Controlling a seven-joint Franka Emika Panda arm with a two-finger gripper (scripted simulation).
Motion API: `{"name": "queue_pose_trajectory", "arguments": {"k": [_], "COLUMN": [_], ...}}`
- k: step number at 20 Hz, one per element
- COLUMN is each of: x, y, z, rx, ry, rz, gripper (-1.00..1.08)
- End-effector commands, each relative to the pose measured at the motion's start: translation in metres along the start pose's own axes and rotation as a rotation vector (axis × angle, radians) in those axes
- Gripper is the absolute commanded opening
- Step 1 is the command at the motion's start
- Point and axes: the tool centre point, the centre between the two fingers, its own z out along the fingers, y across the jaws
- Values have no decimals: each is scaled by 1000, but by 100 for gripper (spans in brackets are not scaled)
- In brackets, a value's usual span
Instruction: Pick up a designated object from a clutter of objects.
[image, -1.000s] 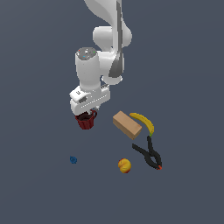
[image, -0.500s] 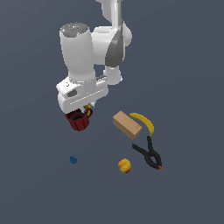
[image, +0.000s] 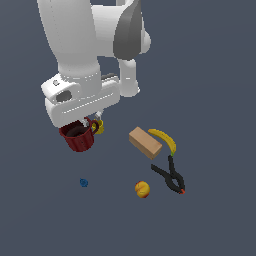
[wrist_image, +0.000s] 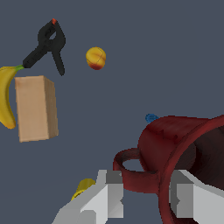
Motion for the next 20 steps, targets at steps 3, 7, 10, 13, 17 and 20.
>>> {"name": "queue_pose_trajectory", "arguments": {"k": [3, 7, 10, 13, 17, 20], "x": [14, 25, 32, 38, 44, 47], "y": [17, 31, 40, 47, 54, 58], "z": [-28, -49, -63, -73, -83, -88], "rx": [-2, -2, -2, -2, -3, -3], "ry": [2, 2, 2, 2, 2, 2], "rz": [1, 1, 1, 1, 1, 1], "gripper": [-100, -100, -100, -100, -100, -100]}}
